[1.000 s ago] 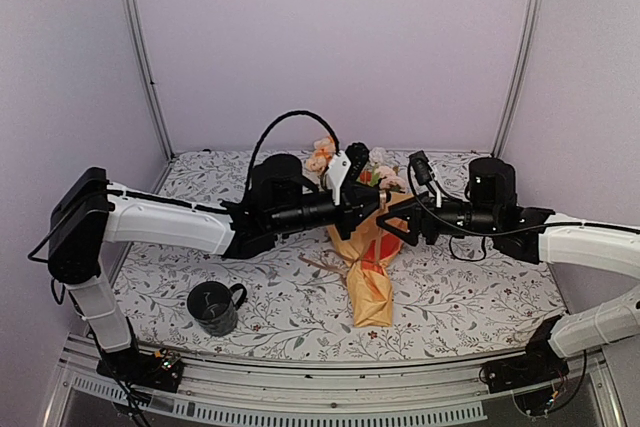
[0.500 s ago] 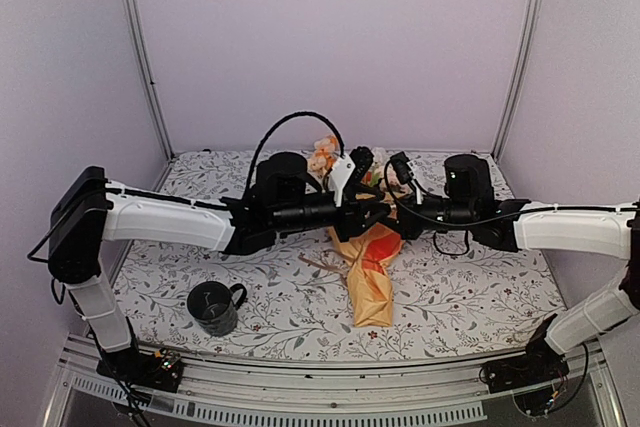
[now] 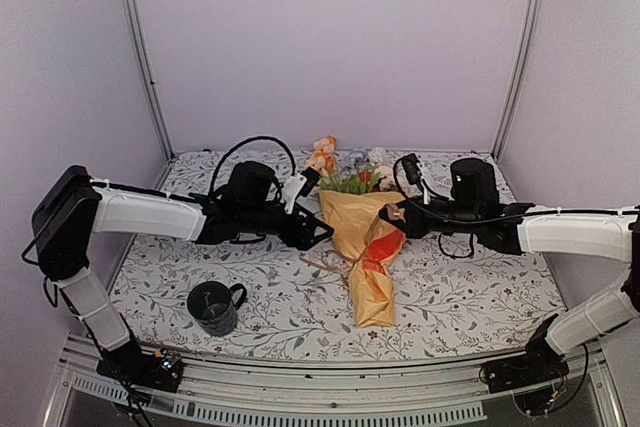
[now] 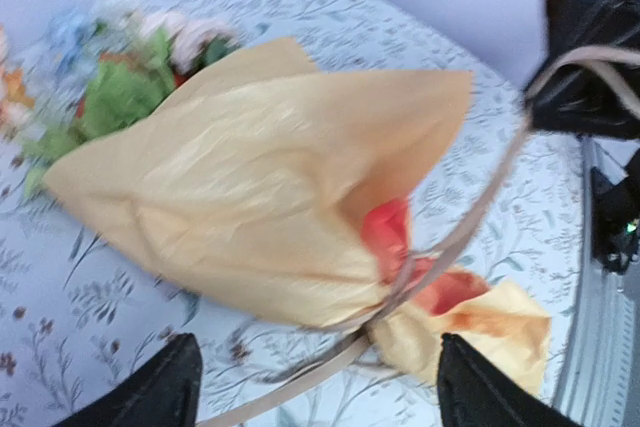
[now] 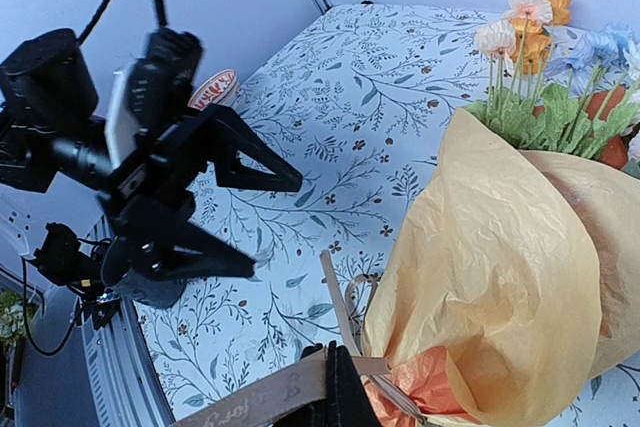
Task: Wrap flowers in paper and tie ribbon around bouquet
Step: Tie the ribbon at the center of the board.
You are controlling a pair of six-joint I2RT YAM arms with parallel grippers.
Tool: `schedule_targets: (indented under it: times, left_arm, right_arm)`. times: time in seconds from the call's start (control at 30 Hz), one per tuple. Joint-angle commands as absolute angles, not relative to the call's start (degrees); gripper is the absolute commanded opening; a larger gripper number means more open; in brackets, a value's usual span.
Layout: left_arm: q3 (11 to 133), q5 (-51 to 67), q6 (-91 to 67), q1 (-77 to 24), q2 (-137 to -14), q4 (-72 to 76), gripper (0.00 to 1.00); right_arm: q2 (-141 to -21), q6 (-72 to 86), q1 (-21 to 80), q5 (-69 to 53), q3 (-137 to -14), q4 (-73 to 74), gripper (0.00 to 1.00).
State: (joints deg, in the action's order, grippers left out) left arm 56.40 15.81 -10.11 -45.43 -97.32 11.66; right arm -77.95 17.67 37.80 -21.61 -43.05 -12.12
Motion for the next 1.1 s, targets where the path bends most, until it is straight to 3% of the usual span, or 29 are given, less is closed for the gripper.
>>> schedule_targets:
  times: [0.0, 0.37, 0.57, 0.8, 0.87, 0.93, 1.07]
  left_arm:
    - [57.16, 12.32, -12.89, -43.56, -103.66, 6.07, 0.71]
    - [61.15, 16.96, -11.69, -44.3, -114.35, 7.67, 0.7]
    - [64.81, 21.25, -8.86, -44.69, -118.56, 3.95, 0.44]
    - [64.28, 20.98, -6.81, -45.92, -117.96, 2.46, 0.43]
    - [64.92, 18.76, -6.18, -46.43, -118.74, 1.34, 0.32]
    - [65.14, 16.43, -5.97, -46.86, -119.08, 0.78, 0.02]
    - [61.02, 12.26, -8.85, -45.86, -116.2, 4.34, 0.0]
  right_arm:
    - [-78.16, 19.1, 37.46, -21.94, -42.71, -14.15, 0.0]
    - [-78.17, 19.76, 37.38, -22.76, -42.01, -14.15, 0.0]
    - [-78.2, 20.01, 37.42, -22.73, -42.16, -14.68, 0.0]
    - [-78.28, 20.01, 37.36, -22.5, -42.35, -14.81, 0.0]
    - [-78.41, 20.04, 37.36, -22.68, -42.36, -14.93, 0.0]
    - [-78.33, 20.08, 37.38, -22.85, -42.34, -14.97, 0.0]
    - [-76.76, 21.29, 36.22, -21.19, -41.5, -14.77, 0.0]
